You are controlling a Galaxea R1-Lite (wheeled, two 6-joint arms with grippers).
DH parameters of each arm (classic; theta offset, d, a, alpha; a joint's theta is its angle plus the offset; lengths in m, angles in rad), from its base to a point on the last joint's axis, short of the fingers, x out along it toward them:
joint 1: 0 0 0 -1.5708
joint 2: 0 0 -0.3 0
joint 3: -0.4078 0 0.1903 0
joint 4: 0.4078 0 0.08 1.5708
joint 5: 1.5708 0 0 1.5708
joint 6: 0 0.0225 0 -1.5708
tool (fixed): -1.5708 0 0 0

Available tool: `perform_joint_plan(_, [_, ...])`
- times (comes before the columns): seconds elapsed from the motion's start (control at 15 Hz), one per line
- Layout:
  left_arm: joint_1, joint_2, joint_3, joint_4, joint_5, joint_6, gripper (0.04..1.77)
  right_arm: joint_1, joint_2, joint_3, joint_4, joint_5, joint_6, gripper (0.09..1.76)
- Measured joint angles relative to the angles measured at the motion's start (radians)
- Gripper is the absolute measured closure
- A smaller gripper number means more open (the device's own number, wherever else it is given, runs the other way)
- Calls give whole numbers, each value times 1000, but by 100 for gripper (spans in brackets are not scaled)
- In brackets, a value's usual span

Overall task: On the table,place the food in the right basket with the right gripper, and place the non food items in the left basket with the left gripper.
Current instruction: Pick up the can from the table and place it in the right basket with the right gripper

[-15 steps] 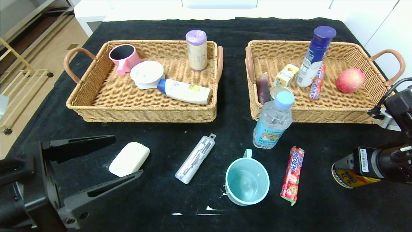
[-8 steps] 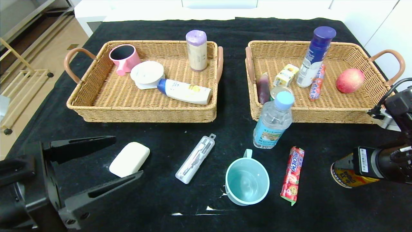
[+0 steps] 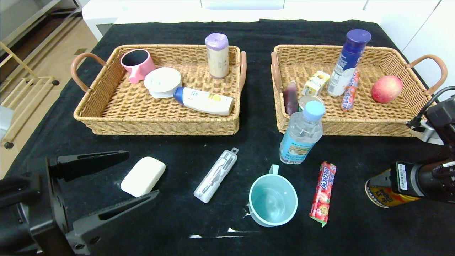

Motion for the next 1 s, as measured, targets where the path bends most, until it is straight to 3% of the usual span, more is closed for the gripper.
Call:
perform_joint_plan(0.53, [0, 0, 2, -1, 0, 1, 9, 9, -107, -57, 17, 8, -86, 64])
perform_joint_plan(1.0, [0, -8, 2, -2, -1, 7, 9, -10, -77, -318, 23, 2, -153, 64])
